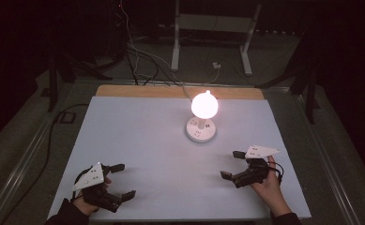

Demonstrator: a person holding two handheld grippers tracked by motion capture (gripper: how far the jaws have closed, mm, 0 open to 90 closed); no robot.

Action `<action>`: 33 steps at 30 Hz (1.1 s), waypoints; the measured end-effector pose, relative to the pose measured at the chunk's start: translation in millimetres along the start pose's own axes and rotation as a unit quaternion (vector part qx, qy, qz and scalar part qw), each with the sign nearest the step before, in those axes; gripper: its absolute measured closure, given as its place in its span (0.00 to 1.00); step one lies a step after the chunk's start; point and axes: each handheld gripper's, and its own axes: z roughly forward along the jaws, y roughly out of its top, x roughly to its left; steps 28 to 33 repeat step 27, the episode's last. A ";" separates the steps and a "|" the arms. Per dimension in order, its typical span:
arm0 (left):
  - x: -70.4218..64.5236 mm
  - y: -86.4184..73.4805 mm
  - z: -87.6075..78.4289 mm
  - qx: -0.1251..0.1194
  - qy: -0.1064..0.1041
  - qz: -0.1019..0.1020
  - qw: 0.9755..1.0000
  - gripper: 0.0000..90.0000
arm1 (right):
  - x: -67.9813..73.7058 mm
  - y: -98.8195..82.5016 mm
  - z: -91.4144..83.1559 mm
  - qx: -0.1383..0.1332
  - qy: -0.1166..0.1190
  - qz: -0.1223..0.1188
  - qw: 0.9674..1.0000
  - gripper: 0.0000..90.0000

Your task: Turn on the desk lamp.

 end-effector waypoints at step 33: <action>-1.1 0.3 1.1 0.003 0.002 0.004 1.000 0.00 | -1.1 -48.8 -27.1 0.011 -0.031 0.015 0.999 0.00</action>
